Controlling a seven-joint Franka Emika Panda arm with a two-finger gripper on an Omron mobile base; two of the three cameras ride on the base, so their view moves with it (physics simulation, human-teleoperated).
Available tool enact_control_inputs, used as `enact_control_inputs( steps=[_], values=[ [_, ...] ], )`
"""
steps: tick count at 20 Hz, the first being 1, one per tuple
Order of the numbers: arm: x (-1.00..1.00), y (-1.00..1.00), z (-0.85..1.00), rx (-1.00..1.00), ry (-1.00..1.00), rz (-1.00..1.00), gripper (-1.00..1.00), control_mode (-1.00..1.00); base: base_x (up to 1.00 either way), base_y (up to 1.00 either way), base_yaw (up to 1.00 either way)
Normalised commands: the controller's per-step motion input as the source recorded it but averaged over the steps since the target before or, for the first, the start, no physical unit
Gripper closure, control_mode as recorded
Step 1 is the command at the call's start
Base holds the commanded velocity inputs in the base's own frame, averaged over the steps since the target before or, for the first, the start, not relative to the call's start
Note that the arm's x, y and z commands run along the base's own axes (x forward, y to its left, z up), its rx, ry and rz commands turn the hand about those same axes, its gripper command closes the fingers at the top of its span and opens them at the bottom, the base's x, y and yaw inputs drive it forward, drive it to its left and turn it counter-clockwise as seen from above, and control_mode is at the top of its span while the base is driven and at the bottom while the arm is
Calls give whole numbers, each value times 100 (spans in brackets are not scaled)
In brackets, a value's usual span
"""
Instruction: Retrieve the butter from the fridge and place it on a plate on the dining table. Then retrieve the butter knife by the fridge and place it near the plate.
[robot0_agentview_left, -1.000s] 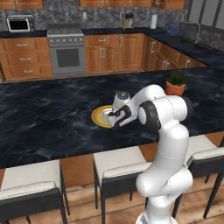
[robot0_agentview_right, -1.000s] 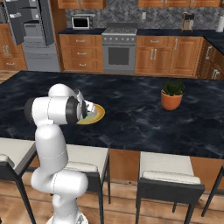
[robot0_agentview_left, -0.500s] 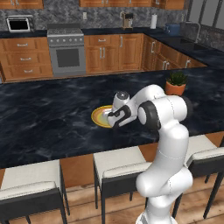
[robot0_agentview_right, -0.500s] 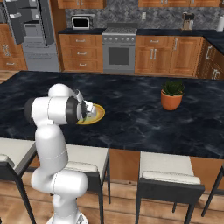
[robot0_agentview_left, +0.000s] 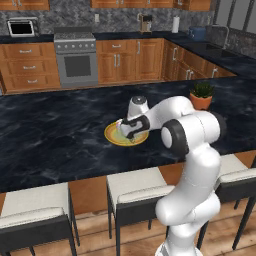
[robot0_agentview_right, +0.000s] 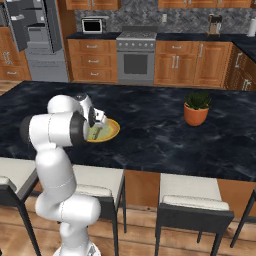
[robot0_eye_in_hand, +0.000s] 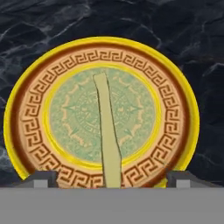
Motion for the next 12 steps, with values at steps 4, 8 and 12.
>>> enact_control_inputs(
  steps=[4, 8, 12],
  values=[
    [-37, 0, 100, 0, 15, 0, -100, -100, 0, 0, 0],
    [-59, -19, 100, 7, 12, 0, -100, -100, 0, 0, 0],
    [-79, -16, 100, 2, 14, 0, -100, -100, 0, 0, 0]
  ],
)
